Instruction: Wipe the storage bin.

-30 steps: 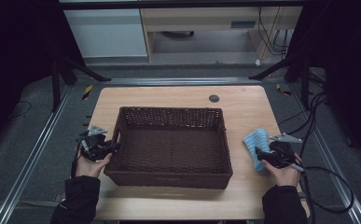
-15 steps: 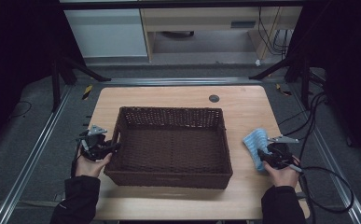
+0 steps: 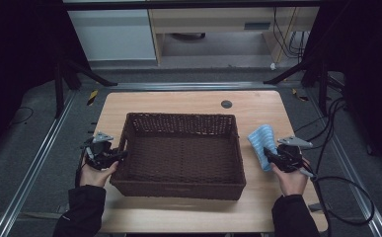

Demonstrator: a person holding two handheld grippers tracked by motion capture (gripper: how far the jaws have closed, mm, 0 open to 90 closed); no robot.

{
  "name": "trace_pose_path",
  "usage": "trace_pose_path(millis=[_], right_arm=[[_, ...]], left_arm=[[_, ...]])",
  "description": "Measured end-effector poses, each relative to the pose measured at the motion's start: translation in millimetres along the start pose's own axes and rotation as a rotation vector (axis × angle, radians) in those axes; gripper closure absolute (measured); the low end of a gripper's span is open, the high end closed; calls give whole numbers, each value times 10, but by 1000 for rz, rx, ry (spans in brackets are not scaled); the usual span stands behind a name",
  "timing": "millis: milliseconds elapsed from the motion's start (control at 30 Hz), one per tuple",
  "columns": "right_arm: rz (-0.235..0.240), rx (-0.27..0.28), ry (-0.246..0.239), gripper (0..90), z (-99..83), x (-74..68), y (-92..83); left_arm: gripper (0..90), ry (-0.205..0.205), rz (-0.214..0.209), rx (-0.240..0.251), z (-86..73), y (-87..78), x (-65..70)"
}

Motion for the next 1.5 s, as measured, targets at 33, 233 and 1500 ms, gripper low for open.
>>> trace_pose_path(millis=[33, 233, 1500], right_arm=[[5, 10, -18, 668, 64, -47, 43], [32, 31, -34, 669, 227, -176, 191], [205, 175, -186, 710, 563, -506, 230]], left_arm=[[685, -1, -2, -2, 1, 2, -1], [687, -2, -2, -4, 7, 7, -2], [699, 30, 31, -18, 70, 57, -2]])
Point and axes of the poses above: each handheld gripper's, and its own axes: y roughly forward along the jaws, z roughly out of its top, x roughly to its right, the point moved 7 cm from there along y, roughly forward along the jaws, and after that the axes turned 4 degrees about z, right-handed, at the moved point
